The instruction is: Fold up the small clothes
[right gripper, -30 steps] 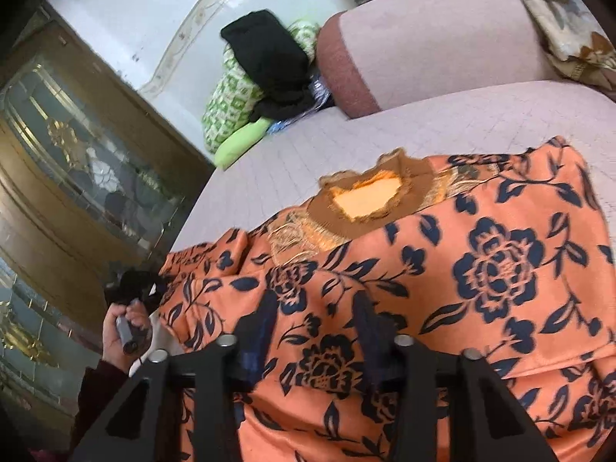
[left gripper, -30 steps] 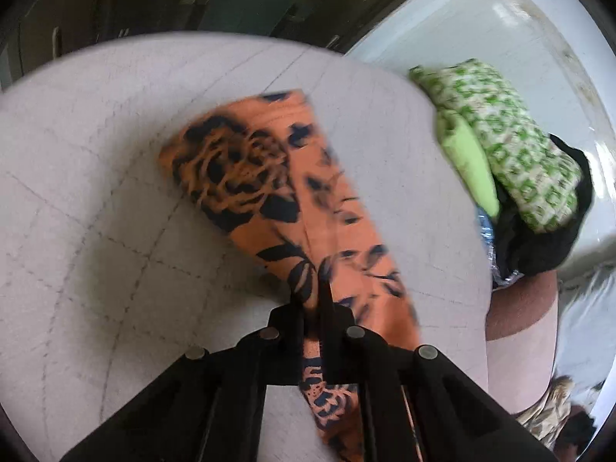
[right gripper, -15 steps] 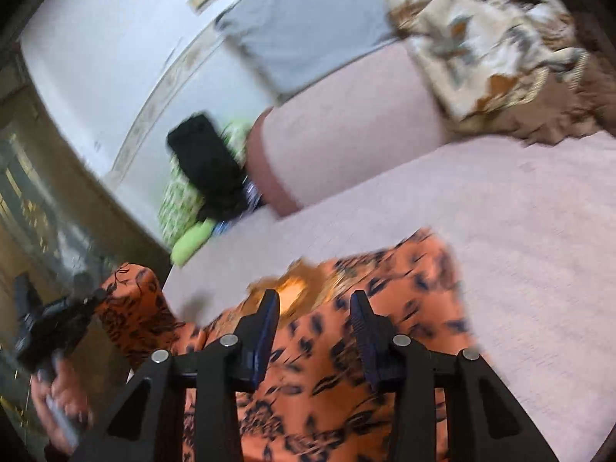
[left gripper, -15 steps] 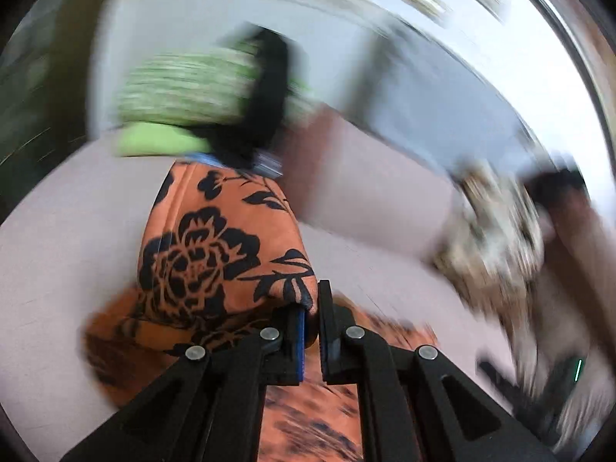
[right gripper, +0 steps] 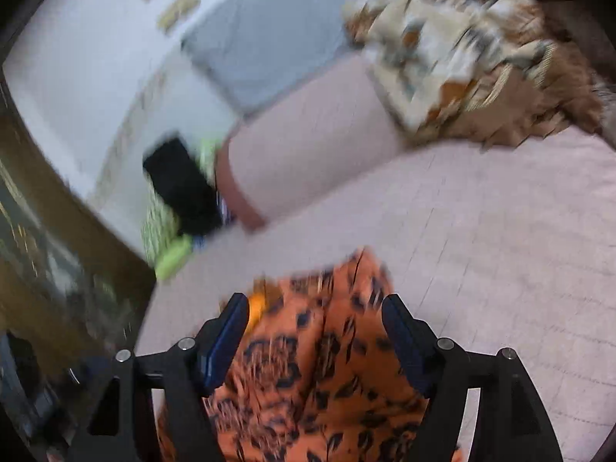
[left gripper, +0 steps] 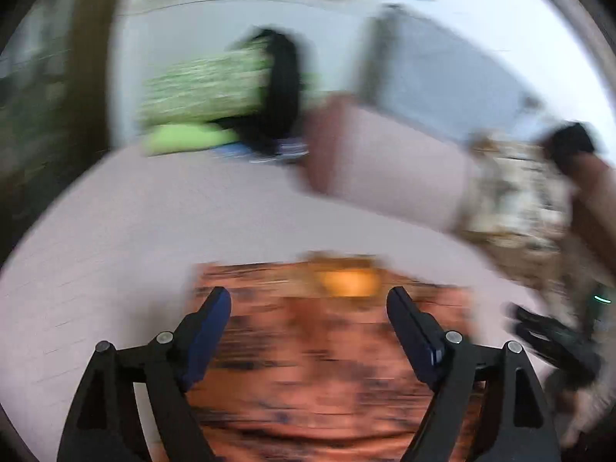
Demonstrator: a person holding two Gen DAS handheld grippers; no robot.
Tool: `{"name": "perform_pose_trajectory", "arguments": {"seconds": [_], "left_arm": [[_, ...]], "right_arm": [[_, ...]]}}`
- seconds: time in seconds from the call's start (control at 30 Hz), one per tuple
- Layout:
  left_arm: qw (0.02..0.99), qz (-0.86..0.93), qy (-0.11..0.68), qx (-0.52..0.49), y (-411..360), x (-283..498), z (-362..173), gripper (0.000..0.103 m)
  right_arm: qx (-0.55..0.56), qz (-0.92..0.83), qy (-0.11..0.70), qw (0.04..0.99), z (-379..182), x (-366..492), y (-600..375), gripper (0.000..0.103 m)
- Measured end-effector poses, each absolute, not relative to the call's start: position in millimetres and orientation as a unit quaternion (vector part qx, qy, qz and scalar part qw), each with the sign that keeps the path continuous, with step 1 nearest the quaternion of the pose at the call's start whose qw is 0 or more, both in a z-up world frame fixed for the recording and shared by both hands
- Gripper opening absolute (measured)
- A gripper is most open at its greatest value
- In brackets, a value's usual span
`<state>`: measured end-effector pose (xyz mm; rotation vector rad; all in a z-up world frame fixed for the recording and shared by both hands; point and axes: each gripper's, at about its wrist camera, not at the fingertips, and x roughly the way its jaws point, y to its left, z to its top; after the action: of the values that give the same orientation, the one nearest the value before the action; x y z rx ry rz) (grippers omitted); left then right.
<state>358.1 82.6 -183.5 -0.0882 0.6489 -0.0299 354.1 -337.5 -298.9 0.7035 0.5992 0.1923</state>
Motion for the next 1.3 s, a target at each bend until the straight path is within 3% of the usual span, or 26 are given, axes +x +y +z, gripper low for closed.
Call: {"name": "perform_pose_trajectory", "arguments": {"seconds": [0.17, 0.3, 0.4, 0.5, 0.57, 0.6, 0.83, 1.03, 1.1, 1.2, 1.27, 1.3], "left_arm": [[0.901, 0.126, 0.413, -0.05, 142.3, 396.0, -253.8, 0.082], [0.896, 0.158, 0.414, 0.024, 134.6, 407.3, -271.9, 0.082], [0.868, 0.177, 0.462, 0.042, 130.9, 422.4, -294.8, 0.082], [0.866, 0.184, 0.463, 0.049, 131.4, 423.7, -300.1, 0.084], [0.867, 0.191, 0.453, 0.079, 128.5, 421.1, -299.2, 0.085], [0.867, 0.191, 0.452, 0.086, 126.9, 421.4, -300.2, 0.085], [0.868, 0.223, 0.43, 0.115, 114.8, 407.6, -288.6, 0.081], [0.916, 0.172, 0.355, 0.076, 88.8, 389.6, -255.9, 0.079], [0.91, 0.17, 0.365, 0.096, 78.7, 396.5, -263.7, 0.079], [0.86, 0.207, 0.444, 0.144, 77.1, 423.5, -305.3, 0.08], [0.866, 0.209, 0.438, 0.124, 82.9, 423.2, -302.0, 0.081], [0.865, 0.209, 0.439, 0.121, 82.6, 421.4, -295.1, 0.08]], "right_arm": [[0.256, 0.126, 0.336, 0.898, -307.6, 372.8, -268.1, 0.075], [0.135, 0.167, 0.341, 0.915, -305.5, 378.6, -191.1, 0.073], [0.172, 0.25, 0.35, 0.886, -313.1, 387.6, -160.4, 0.068], [0.201, 0.251, 0.388, 0.864, -340.2, 405.1, -144.6, 0.048], [0.201, 0.185, 0.416, 0.867, -360.0, 417.3, -154.5, 0.017], [0.217, 0.159, 0.421, 0.866, -366.4, 419.3, -169.6, 0.009], [0.269, -0.12, 0.409, 0.863, -367.0, 376.2, -308.0, 0.012], [0.306, 0.018, 0.358, 0.882, -344.3, 370.6, -296.5, 0.015], [0.272, 0.052, 0.363, 0.89, -340.7, 383.8, -267.4, 0.015], [0.215, 0.062, 0.387, 0.895, -346.8, 407.8, -233.7, 0.015], [0.18, 0.035, 0.448, 0.875, -373.0, 426.6, -223.4, 0.016], [0.187, 0.038, 0.442, 0.876, -377.6, 426.1, -222.0, 0.015]]}}
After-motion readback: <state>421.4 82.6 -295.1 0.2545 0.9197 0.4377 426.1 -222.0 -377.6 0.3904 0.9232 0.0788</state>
